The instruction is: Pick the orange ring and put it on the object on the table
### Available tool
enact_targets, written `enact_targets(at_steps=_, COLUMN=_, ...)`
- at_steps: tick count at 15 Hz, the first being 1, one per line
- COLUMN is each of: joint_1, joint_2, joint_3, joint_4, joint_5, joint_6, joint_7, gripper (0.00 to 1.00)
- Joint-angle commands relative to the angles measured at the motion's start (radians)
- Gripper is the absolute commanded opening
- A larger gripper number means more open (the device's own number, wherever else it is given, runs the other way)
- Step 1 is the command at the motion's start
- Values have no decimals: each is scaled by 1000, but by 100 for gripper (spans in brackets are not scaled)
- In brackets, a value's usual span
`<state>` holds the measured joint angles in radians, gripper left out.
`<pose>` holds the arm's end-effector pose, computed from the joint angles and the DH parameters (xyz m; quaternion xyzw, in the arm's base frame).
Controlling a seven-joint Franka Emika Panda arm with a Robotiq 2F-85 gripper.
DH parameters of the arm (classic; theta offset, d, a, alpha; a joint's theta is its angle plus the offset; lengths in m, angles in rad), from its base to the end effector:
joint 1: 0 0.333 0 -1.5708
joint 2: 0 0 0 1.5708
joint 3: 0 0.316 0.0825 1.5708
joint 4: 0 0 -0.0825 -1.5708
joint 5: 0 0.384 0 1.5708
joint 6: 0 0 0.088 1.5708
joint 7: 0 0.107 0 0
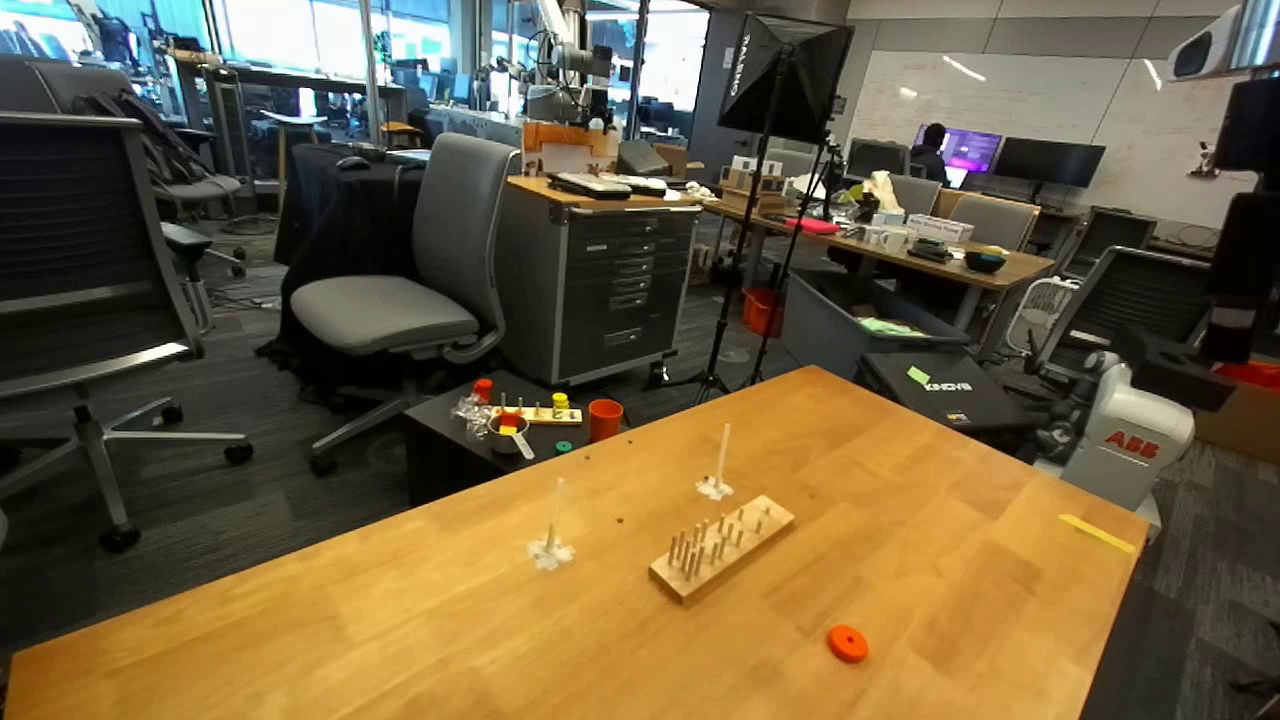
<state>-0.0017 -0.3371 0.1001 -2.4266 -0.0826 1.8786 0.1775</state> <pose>0.4102 0.0347 0.4165 0.9925 -0.0272 -0.0979 0.0680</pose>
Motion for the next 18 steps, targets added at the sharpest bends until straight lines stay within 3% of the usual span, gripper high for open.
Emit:
enact_targets(at_steps=1, joint_1=-5, joint_2=44, joint_3=12, joint_4=8, joint_5=-48, joint_6=151, joint_7=93, gripper=100)
enact_targets(at_steps=5, joint_1=-23, joint_2=251, joint_3=32, joint_4=67, joint_5=-181, joint_6=399, joint_7=281, gripper=100)
enact_targets(at_steps=9, joint_1=17, joint_2=478, joint_3=-1, joint_4=154, joint_5=-304, joint_6=454, joint_7=446, gripper=100)
enact_targets(at_steps=14, joint_1=93, joint_2=707, joint_3=-57, joint_4=304, joint_5=-265, joint_6=444, joint_7=473, gripper=100)
enact_targets(at_steps=18, joint_1=146, joint_2=827, joint_3=-47, joint_4=402, joint_5=-166, joint_6=424, joint_7=424, gripper=100)
